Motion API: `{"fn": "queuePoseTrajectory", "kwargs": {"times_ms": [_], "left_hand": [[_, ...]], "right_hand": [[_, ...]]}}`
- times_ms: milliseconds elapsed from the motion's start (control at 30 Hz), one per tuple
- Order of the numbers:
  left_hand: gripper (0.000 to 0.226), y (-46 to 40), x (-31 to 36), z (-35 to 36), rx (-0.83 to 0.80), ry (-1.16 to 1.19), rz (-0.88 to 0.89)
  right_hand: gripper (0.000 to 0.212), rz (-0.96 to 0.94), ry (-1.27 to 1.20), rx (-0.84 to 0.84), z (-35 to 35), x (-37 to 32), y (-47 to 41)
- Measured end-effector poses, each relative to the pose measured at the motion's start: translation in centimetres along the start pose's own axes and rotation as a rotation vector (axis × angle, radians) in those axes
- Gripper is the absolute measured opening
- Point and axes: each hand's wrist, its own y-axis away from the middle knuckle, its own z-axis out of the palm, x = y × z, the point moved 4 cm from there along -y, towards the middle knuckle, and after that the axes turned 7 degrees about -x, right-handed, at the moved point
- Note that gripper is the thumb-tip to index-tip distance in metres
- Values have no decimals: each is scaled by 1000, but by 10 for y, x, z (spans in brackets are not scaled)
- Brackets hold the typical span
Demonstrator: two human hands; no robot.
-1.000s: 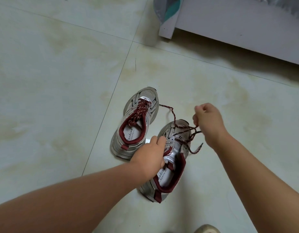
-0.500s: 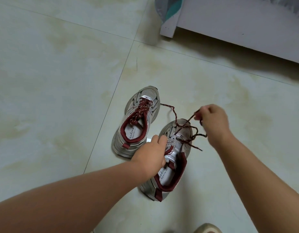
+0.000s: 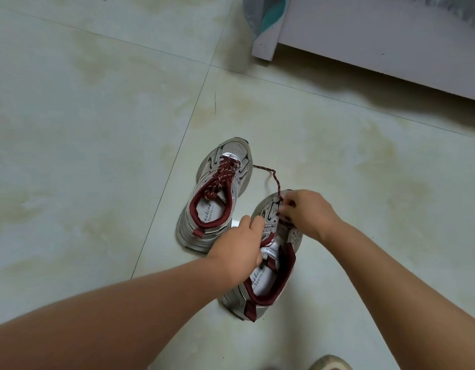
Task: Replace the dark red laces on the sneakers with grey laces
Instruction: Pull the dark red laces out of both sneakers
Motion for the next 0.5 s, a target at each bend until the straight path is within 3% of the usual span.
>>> {"fn": "queuePoseTrajectory", "kwargs": {"times_ms": [133, 300, 367, 500], "left_hand": [[35, 0, -1, 0, 3, 12, 3], [35, -2, 2, -2, 3, -9, 11], [34, -3, 1, -2, 1, -2, 5], [33, -1, 0, -2, -1, 2, -6]], "right_hand": [[16, 57, -629, 242, -25, 16, 6], [26, 114, -988, 246, -10, 24, 13], [20, 68, -911, 192, -3, 19, 12], [21, 1, -242, 76, 3, 4, 7]]}}
